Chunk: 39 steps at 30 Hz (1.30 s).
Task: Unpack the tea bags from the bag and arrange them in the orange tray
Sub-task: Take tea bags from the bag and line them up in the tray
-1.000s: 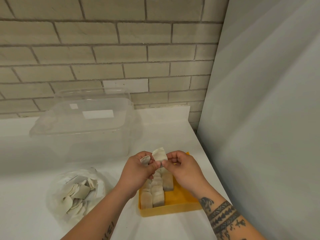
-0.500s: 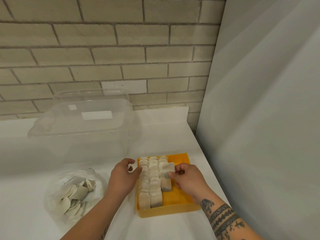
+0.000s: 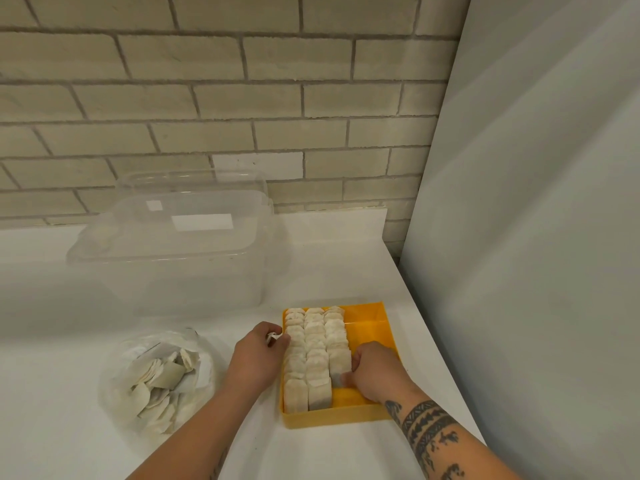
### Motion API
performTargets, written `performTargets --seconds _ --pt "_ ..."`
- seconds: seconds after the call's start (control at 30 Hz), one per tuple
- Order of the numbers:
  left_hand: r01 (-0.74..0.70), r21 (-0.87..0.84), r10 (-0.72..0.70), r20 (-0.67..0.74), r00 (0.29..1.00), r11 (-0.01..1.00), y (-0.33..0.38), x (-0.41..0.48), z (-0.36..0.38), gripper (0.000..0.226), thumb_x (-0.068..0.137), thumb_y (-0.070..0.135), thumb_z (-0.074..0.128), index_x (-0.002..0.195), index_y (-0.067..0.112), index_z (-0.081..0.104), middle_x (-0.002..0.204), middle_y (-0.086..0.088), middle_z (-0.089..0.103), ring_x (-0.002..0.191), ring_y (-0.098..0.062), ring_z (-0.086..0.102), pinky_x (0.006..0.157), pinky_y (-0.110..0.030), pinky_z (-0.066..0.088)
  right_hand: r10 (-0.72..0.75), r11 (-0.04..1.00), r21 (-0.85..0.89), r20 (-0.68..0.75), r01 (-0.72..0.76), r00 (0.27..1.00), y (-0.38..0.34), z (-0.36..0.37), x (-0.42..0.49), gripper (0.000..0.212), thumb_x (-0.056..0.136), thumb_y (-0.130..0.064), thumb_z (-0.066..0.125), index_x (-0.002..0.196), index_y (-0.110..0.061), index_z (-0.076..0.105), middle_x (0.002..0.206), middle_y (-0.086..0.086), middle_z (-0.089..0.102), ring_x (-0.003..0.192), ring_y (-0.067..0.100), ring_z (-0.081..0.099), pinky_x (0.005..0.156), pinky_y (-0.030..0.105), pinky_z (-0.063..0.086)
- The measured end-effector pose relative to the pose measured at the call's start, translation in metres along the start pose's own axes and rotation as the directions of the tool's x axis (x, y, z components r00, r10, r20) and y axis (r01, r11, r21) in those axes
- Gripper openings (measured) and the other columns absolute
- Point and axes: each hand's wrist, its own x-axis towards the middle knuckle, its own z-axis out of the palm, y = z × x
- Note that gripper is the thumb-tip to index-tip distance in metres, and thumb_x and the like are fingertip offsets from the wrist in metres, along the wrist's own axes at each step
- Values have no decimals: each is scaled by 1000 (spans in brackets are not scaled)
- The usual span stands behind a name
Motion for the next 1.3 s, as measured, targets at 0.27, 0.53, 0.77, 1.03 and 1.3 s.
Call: performTargets --seconds 0.27,0.53,0.77,1.03,1.3 --pt "-3 0 3 0 1000 1000 0 1 -1 17 97 35 64 111 25 67 106 1 66 96 -14 61 85 -34 55 -18 1000 -24 -34 17 999 -3 4 1 34 79 -48 80 76 -30 51 76 -12 53 67 4 49 50 17 31" --pt "-34 26 35 -10 999 999 3 1 -6 28 93 36 69 118 24 62 95 7 66 89 -9 60 76 -27 46 -26 1000 8 -42 26 999 -4 -1 -5 33 81 -43 79 89 -28 52 84 -12 52 76 7 50 53 16 32" --pt "32 -617 37 98 995 786 41 -17 -14 30 108 30 40 105 11 63 93 -11 75 68 -20 67 55 -32 50 -188 931 270 -226 247 956 -22 -28 -15 12 92 -32 70 98 -27 61 94 -15 61 83 -1 57 67 10 42" --pt "191 -840 294 377 878 507 68 -27 -11 43 105 31 39 117 8 74 138 6 65 127 -18 61 98 -34 51 -358 785 466 -195 407 913 -51 -35 -31 14 93 -32 69 100 -20 70 93 -11 72 82 2 64 83 28 55" --pt "-144 -571 332 240 912 808 65 -34 -14 11 97 28 65 101 21 72 91 5 75 89 -14 69 77 -32 54 -234 728 551 -360 408 903 -38 -49 -27 9 89 -31 75 87 -22 73 76 -11 72 69 -2 64 64 14 48"
